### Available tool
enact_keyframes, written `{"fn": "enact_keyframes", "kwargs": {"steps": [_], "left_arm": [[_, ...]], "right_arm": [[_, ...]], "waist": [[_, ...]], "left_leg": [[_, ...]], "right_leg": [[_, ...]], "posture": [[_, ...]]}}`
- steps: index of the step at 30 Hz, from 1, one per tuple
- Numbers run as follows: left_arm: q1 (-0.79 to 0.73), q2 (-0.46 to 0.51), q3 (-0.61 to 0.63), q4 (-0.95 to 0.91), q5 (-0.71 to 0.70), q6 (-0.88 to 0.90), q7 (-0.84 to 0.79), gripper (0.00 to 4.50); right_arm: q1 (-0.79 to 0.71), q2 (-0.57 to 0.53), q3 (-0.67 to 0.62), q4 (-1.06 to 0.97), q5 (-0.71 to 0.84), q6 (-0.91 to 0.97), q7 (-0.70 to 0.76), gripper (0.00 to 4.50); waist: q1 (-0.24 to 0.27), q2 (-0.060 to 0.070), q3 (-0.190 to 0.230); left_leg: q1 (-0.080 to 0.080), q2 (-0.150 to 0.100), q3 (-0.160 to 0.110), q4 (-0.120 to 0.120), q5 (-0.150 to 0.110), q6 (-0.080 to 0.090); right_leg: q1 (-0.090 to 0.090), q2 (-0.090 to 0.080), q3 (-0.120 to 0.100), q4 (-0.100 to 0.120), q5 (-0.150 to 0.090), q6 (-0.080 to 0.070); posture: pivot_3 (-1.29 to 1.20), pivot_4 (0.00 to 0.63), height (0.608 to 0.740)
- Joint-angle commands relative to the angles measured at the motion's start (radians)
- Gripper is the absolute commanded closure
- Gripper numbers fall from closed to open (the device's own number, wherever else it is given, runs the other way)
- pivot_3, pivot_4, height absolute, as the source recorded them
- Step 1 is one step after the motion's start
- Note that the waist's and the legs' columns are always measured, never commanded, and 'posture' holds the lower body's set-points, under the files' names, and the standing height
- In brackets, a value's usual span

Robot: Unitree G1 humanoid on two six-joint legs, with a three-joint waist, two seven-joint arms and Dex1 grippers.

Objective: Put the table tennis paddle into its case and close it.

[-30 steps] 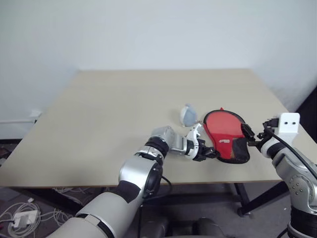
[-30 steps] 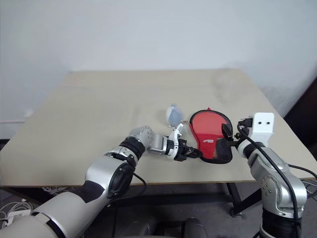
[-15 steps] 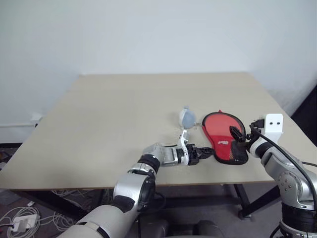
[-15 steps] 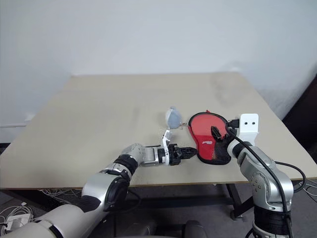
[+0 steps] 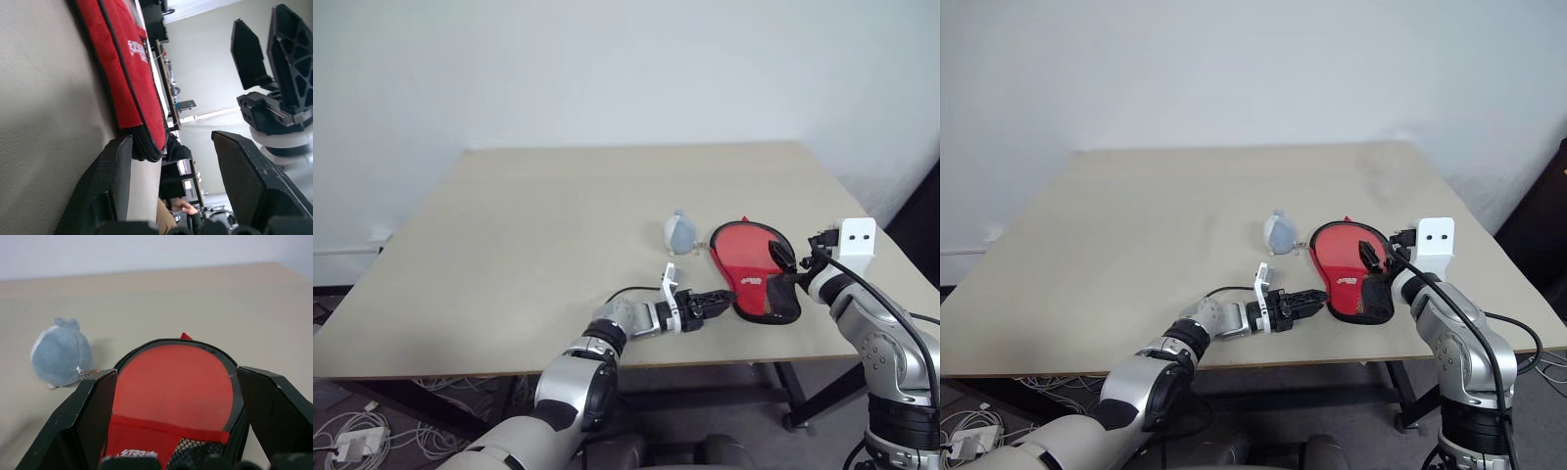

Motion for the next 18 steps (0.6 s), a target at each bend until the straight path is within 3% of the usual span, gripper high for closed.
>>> {"fn": "enact_keyframes", "kwargs": {"steps": [1,7,18], "left_arm": [[-0.167,0.388,-0.35,-0.629,0.317,-0.351,-0.416,1.73],[-0.205,0.38,-0.295,-0.566,0.31,-0.41,-0.412,1.73],[-0.127,0.373,-0.294,-0.512,0.38,-0.581,-0.362,1.73]], "right_arm": [[-0.026,0.005,-0.029,-0.012,0.004,-0.04,0.005,0.28],[-0.042,0.002,-0.018,0.007,-0.003,-0.046,0.005,0.28],[-0.029,-0.015,-0.007,0.028,-0.042,-0.071,0.028,0.28]], "waist": [[0.0,0.0,0.0],[0.0,0.0,0.0],[0.0,0.0,0.0]], "left_leg": [[0.0,0.0,0.0,0.0,0.0,0.0],[0.0,0.0,0.0,0.0,0.0,0.0],[0.0,0.0,0.0,0.0,0.0,0.0]], "right_leg": [[0.0,0.0,0.0,0.0,0.0,0.0],[0.0,0.0,0.0,0.0,0.0,0.0],[0.0,0.0,0.0,0.0,0.0,0.0]], "posture": [[0.0,0.0,0.74],[0.0,0.0,0.74],[0.0,0.0,0.74]]}}
